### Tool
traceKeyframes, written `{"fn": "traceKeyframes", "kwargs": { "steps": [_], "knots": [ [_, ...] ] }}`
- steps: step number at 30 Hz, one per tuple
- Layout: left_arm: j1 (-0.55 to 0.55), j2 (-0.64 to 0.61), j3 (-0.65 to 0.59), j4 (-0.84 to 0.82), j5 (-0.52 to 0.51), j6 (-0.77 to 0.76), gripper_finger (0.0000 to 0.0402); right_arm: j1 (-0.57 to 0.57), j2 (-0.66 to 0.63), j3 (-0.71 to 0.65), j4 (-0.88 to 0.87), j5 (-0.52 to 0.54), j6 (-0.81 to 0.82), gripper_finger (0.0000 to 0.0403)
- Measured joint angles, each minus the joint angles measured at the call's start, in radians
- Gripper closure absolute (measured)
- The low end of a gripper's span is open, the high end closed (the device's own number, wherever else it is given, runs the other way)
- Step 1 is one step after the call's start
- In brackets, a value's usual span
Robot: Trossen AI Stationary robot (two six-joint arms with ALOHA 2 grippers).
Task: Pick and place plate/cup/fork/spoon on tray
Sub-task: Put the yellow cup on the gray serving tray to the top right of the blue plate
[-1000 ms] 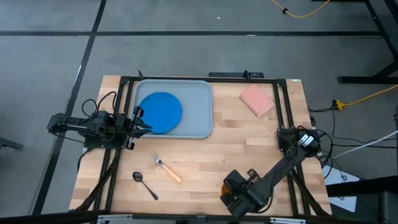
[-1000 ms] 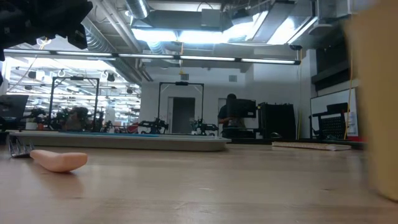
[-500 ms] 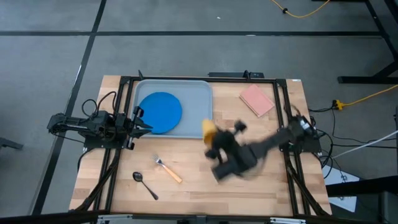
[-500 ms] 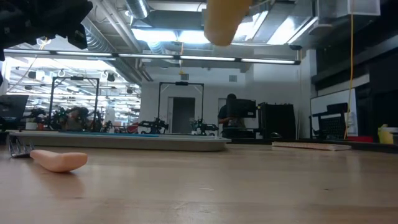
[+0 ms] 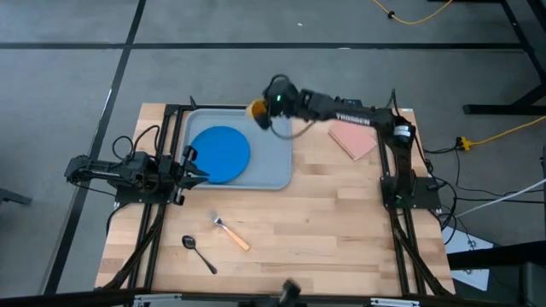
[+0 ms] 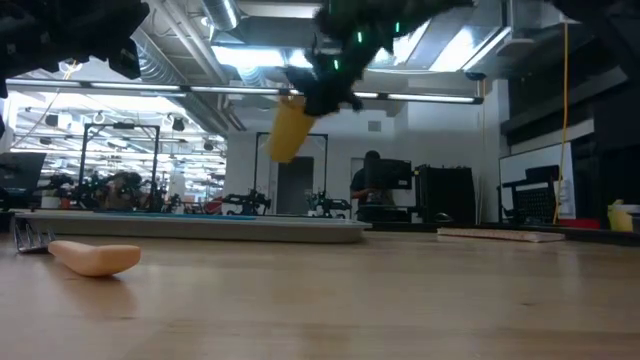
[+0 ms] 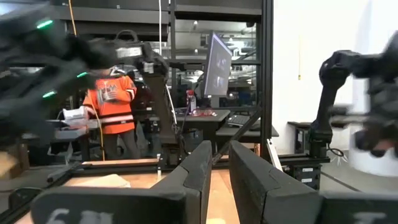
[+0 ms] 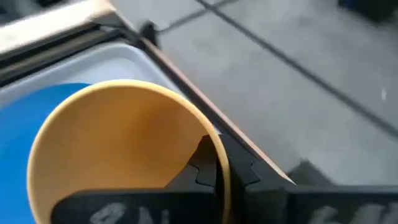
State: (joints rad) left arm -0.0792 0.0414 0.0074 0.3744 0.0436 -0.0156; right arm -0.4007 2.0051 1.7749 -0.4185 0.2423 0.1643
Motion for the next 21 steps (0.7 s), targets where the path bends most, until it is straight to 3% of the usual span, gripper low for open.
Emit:
{"fn": "traceKeyframes", "kwargs": {
  "steps": [5, 10, 15, 21],
  "knots": [
    [0.000, 0.000, 0.000, 0.000, 0.000, 0.000, 0.0353, -0.126, 0.067, -0.016, -0.036, -0.134, 0.102, 0.0401],
    [0.000, 0.000, 0.000, 0.000, -0.001, 0.000, 0.0353, -0.145, 0.146, 0.020, -0.020, -0.220, 0.120, 0.0401],
    [0.000, 0.000, 0.000, 0.000, -0.001, 0.000, 0.0353, -0.124, 0.230, 0.213, -0.150, -0.240, 0.049, 0.0401],
    [0.000, 0.000, 0.000, 0.000, -0.001, 0.000, 0.0353, -0.120, 0.340, 0.513, -0.537, -0.238, 0.019, 0.0401]
  ]
}}
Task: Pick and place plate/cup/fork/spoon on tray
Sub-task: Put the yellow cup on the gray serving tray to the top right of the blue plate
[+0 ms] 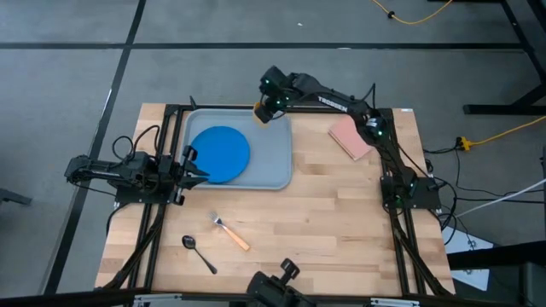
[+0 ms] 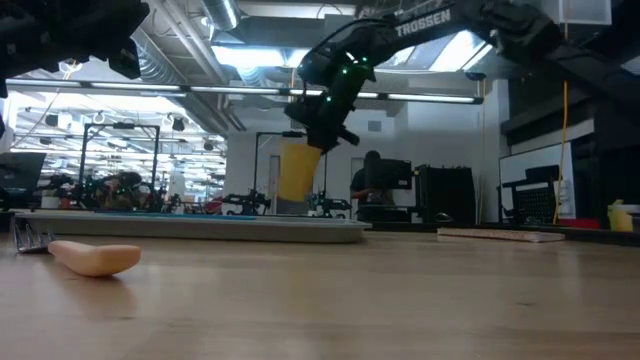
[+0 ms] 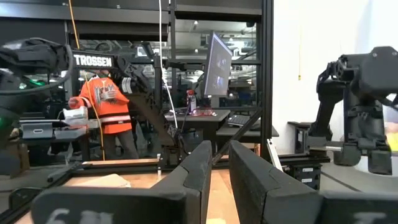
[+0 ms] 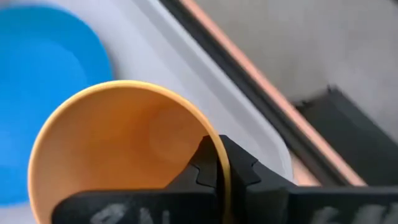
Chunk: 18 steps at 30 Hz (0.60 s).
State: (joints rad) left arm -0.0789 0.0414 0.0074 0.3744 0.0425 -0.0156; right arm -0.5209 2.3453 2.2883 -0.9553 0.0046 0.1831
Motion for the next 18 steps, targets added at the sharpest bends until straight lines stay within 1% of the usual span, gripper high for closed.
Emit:
{"fn": "traceKeyframes", "kwargs": {
  "steps": [3, 12, 18],
  "knots": [
    [0.000, 0.000, 0.000, 0.000, 0.000, 0.000, 0.0353, -0.001, 0.047, 0.066, -0.128, 0.001, 0.015, 0.0401],
    [0.000, 0.000, 0.000, 0.000, 0.000, 0.000, 0.0353, 0.006, 0.087, 0.056, -0.112, -0.001, 0.021, 0.0399],
    [0.000, 0.000, 0.000, 0.000, 0.000, 0.000, 0.0353, 0.015, 0.085, 0.056, -0.109, 0.001, 0.020, 0.0374]
  ]
}}
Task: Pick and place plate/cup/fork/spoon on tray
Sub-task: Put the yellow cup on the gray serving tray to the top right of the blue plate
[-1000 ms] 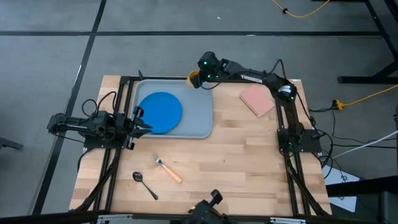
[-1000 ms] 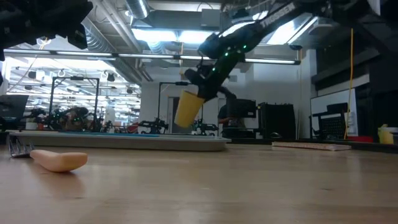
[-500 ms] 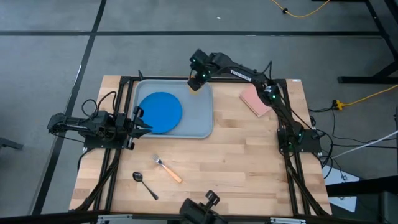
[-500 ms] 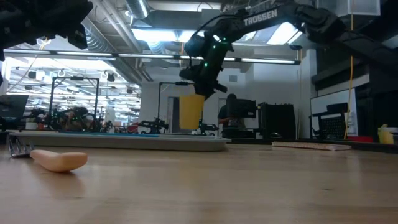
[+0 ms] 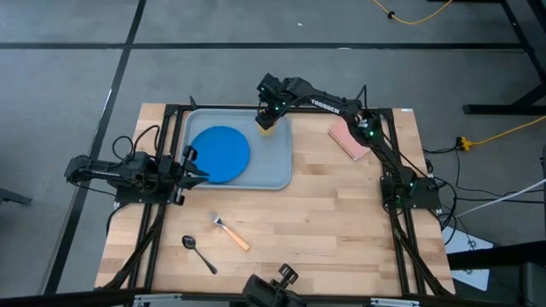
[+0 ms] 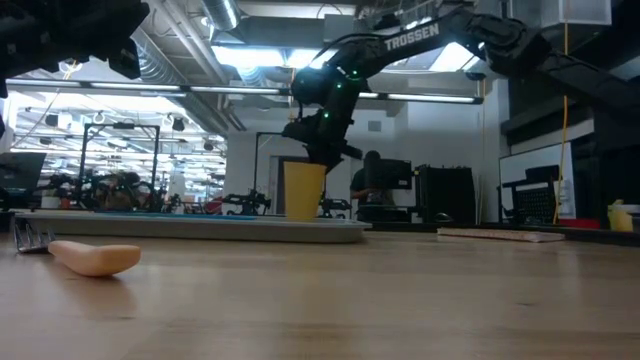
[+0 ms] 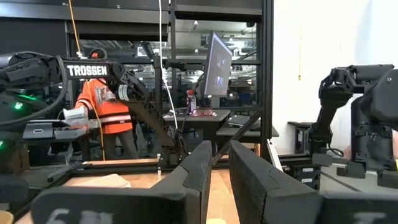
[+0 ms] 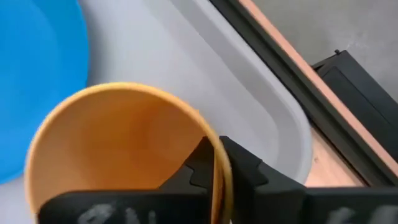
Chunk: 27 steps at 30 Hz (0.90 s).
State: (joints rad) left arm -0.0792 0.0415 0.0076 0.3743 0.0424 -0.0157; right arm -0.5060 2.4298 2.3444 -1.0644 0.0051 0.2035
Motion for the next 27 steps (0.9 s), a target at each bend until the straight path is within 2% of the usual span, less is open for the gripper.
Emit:
{"fn": "traceKeyframes", "kwargs": {
  "steps": [6, 27],
  "knots": [
    [0.000, 0.000, 0.000, 0.000, 0.000, 0.000, 0.0353, 0.000, 0.000, 0.000, 0.004, 0.000, 0.004, 0.0361],
    [0.000, 0.000, 0.000, 0.000, 0.000, 0.000, 0.0353, -0.001, -0.005, 0.000, 0.035, 0.027, 0.003, 0.0358]
  ]
}}
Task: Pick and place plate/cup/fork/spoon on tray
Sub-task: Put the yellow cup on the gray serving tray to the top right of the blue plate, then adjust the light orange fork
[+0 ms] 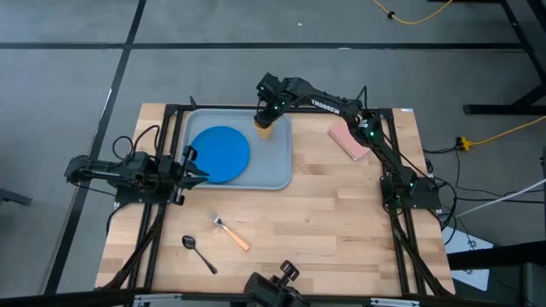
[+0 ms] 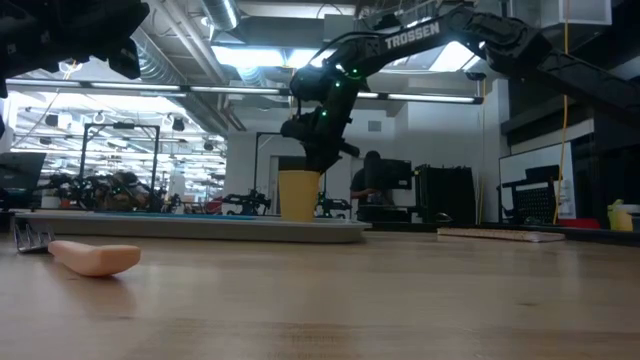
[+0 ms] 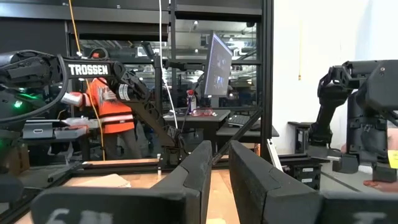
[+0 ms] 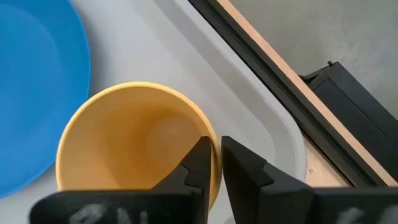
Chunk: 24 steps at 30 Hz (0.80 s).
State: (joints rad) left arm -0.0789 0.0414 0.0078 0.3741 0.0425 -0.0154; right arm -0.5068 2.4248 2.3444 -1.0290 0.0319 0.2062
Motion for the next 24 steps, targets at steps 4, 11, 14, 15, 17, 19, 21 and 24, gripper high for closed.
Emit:
{"fn": "traceKeyframes", "kwargs": {
  "steps": [4, 11, 14, 15, 17, 19, 21, 24],
  "knots": [
    [0.000, 0.000, 0.000, 0.000, 0.000, 0.000, 0.0353, -0.001, -0.030, 0.000, 0.000, -0.004, 0.027, 0.0358],
    [0.000, 0.000, 0.000, 0.000, 0.000, 0.000, 0.0353, 0.013, -0.139, 0.001, -0.012, -0.024, 0.068, 0.0358],
    [0.000, 0.000, 0.000, 0.000, 0.000, 0.000, 0.0353, 0.051, -0.179, 0.004, -0.012, -0.108, 0.078, 0.0358],
    [0.000, 0.000, 0.000, 0.000, 0.000, 0.000, 0.0353, 0.072, -0.185, 0.004, -0.011, -0.151, 0.073, 0.0358],
    [0.000, 0.000, 0.000, 0.000, 0.000, 0.000, 0.0353, 0.126, -0.185, 0.004, -0.010, -0.236, 0.035, 0.0358],
    [0.000, 0.000, 0.000, 0.000, 0.000, 0.000, 0.0353, 0.190, -0.182, 0.001, -0.018, -0.314, -0.023, 0.0358],
    [0.000, 0.000, 0.000, 0.000, 0.000, 0.000, 0.0353, 0.265, -0.183, -0.007, -0.017, -0.357, -0.084, 0.0358],
    [0.000, 0.000, 0.000, 0.000, 0.000, 0.000, 0.0353, 0.386, -0.182, -0.010, -0.060, -0.367, -0.157, 0.0358]
  ]
}}
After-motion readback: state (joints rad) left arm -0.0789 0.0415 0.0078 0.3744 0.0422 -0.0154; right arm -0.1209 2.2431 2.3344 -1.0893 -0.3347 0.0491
